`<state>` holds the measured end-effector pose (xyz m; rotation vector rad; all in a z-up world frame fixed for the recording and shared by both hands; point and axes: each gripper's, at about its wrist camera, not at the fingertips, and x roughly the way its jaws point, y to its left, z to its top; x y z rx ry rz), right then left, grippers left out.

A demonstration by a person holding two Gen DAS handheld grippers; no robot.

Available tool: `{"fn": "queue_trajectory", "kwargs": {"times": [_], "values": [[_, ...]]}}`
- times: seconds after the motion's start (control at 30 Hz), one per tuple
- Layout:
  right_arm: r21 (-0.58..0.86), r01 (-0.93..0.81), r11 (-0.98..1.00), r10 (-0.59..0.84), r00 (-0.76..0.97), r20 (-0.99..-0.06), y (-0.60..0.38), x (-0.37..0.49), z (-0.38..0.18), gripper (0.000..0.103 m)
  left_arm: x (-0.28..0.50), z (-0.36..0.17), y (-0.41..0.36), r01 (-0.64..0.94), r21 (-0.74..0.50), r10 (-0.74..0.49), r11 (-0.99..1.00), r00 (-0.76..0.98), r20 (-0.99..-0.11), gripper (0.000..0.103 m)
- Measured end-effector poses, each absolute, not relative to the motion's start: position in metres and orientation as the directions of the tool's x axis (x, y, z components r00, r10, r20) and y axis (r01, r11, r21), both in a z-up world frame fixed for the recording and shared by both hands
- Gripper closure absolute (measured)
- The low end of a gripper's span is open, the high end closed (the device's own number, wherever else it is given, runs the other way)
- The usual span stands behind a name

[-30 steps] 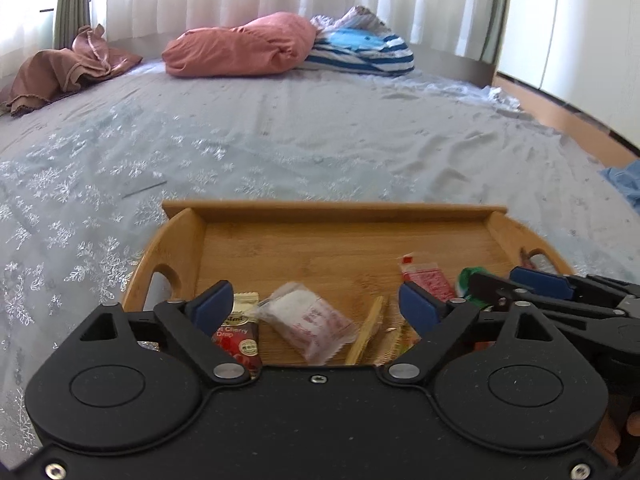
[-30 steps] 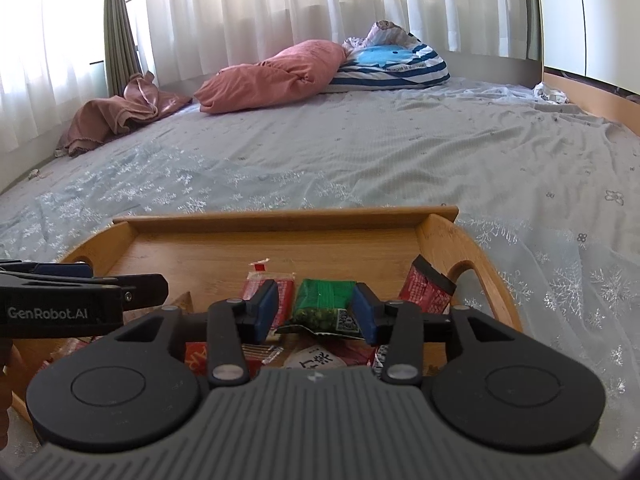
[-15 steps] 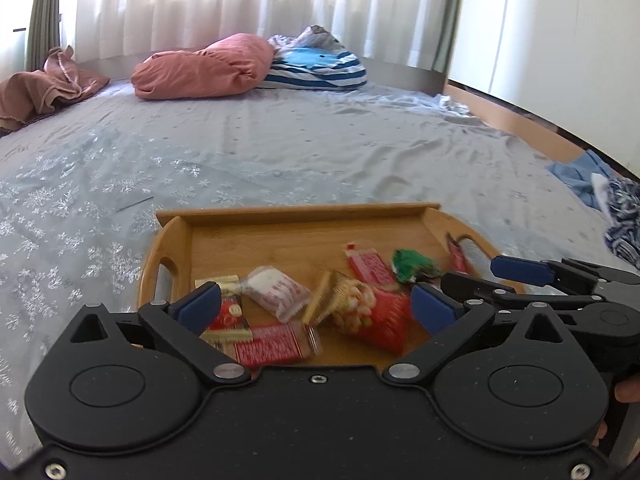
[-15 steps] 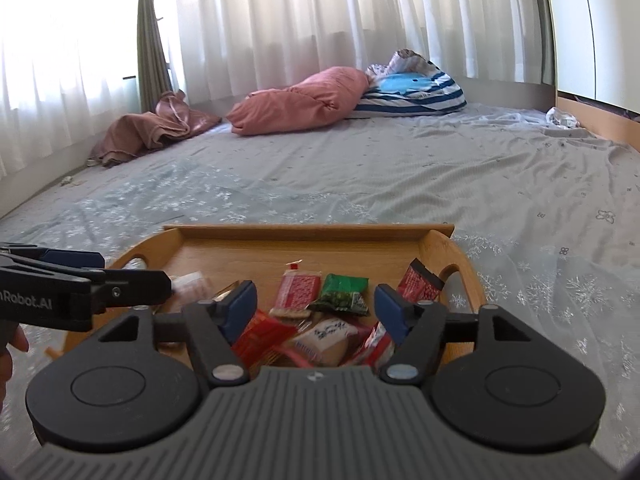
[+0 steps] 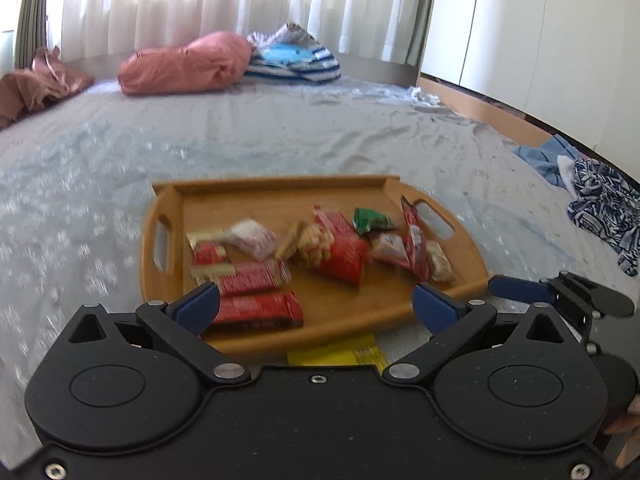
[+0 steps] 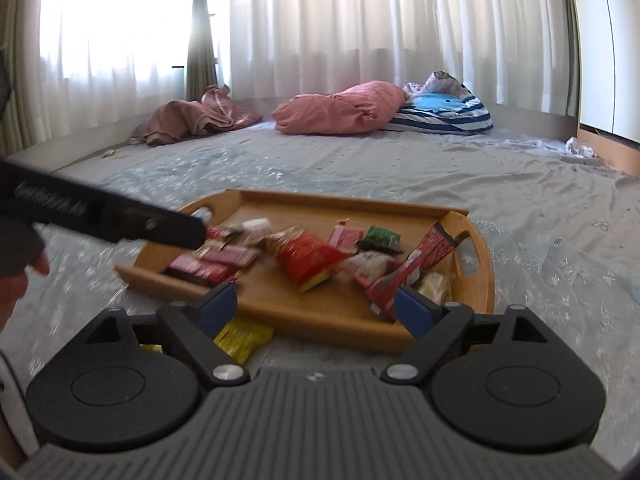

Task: Organize snacks
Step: 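Grasp the yellow chip bag with the left tool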

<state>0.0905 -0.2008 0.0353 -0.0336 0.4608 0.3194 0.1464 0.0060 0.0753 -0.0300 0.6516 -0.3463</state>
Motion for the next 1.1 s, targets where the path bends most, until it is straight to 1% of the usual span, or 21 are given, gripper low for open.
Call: {"fn": "queue_trajectory", "kwargs": {"times": [0.1,0.27,0.4,0.53,0.67,0.73,0.8,0.87,0.9,1.0,1.1], "values": [[0.026,-0.323,0.946,0.301,0.845,-0.443,-0.197,0.073,0.03,0.007,0.145,0.067,0.003,0.31,-0.153,-0.335,0.938,0.704,-0.626,0.0],[0.009,-0.342,0.94,0.311,0.844,-0.437,-0.189,0.044,0.022,0.001,0.142,0.056,-0.009,0.328,-0.132,-0.332,0.935,0.682,-0.651,0.0],[-0.016,-0.365,0.931,0.322,0.839,-0.439,-0.179,0.027,0.016,0.0,0.145,0.05,-0.022,0.346,-0.13,-0.339,0.929,0.658,-0.672,0.0],[-0.04,-0.387,0.921,0.331,0.834,-0.441,-0.168,0.017,0.011,0.0,0.155,0.039,-0.031,0.334,-0.135,-0.324,0.933,0.613,-0.721,0.0],[-0.06,-0.403,0.913,0.337,0.831,-0.443,-0.157,0.011,0.005,0.0,0.162,0.031,-0.034,0.322,-0.141,-0.313,0.936,0.584,-0.749,0.002],[-0.063,-0.411,0.91,0.342,0.827,-0.447,-0.153,0.01,0.003,0.0,0.164,0.028,-0.035,0.316,-0.142,-0.307,0.938,0.571,-0.761,0.008],[-0.063,-0.417,0.907,0.347,0.824,-0.448,-0.15,0.01,0.001,0.0,0.166,0.024,-0.037,0.312,-0.14,-0.3,0.94,0.555,-0.776,0.022],[-0.063,-0.422,0.904,0.352,0.821,-0.45,-0.149,0.011,0.0,0.0,0.166,0.021,-0.039,0.312,-0.138,-0.295,0.94,0.545,-0.785,0.029],[-0.063,-0.423,0.904,0.353,0.82,-0.45,-0.148,0.012,0.0,0.0,0.166,0.02,-0.039,0.313,-0.137,-0.296,0.94,0.542,-0.787,0.036],[-0.059,-0.425,0.903,0.355,0.818,-0.452,-0.147,0.013,0.0,0.0,0.164,0.02,-0.04,0.316,-0.122,-0.286,0.941,0.549,-0.786,0.044],[-0.047,-0.422,0.905,0.357,0.815,-0.457,-0.148,0.016,-0.001,0.0,0.161,0.024,-0.039,0.316,-0.122,-0.288,0.941,0.558,-0.778,0.048]]}}
